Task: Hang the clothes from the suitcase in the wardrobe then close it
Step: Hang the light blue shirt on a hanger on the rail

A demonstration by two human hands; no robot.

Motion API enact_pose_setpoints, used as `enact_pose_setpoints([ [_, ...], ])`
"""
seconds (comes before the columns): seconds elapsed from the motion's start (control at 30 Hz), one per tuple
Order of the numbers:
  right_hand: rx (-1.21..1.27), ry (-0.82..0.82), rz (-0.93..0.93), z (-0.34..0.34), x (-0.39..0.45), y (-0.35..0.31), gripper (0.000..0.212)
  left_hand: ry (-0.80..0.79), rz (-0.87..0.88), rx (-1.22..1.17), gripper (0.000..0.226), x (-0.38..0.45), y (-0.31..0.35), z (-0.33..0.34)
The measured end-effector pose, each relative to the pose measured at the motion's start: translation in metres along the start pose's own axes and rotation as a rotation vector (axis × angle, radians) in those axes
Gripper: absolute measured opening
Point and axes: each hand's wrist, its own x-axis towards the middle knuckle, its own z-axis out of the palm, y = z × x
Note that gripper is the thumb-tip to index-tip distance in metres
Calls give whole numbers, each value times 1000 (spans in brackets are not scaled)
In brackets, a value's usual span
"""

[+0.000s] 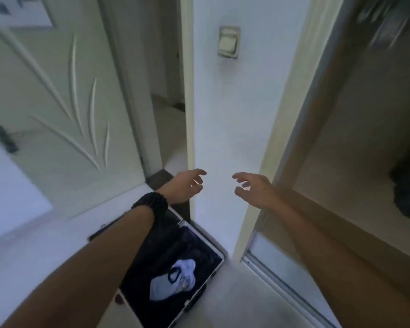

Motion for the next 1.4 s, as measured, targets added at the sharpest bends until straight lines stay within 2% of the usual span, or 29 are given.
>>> enact_pose_setpoints([
  [0.17, 51, -314, 72, 137, 11, -5, 35, -39, -276, -104, 41, -68, -133, 37],
  [0.3, -10, -494, 139, 223, 40, 21, 37, -57, -484, -219, 36, -89, -222, 83],
  [0.4, -73, -578, 161, 275, 57, 51, 37, -52, -579, -237, 32, -87, -264, 121],
  [0.5, -108, -619, 187, 355, 86, 105, 31, -75, -661, -255, 30, -63, -333, 180],
  [0.63, -170, -723, 196, 484, 125, 201, 37, -95, -676, -206, 34, -21, -451, 292],
  [0.8, -294, -846, 72, 694, 178, 345, 41, -175, -627, -160, 38, 34, -623, 477],
  [0.9, -441, -885, -34, 812, 203, 429, 40, -266, -576, 44, 41, 58, -722, 588],
  [1.0, -663, -895, -152, 888, 218, 490, 60, -386, -522, 225, 45, 78, -776, 657],
  [1.1, -795, -896, -205, 918, 225, 510, 72, -418, -480, 366, 41, 88, -799, 688],
  [1.13, -840, -883, -202, 921, 225, 511, 67, -410, -472, 416, 37, 88, -805, 692],
  [1.23, -949, -887, -166, 913, 219, 504, 26, -419, -502, 519, 33, 75, -804, 680],
  [1.3, -944, -815, -136, 886, 216, 492, 22, -383, -536, 536, 35, 62, -796, 652],
  [1.4, -951, -697, -100, 813, 206, 456, 18, -389, -523, 522, 40, 46, -752, 584],
])
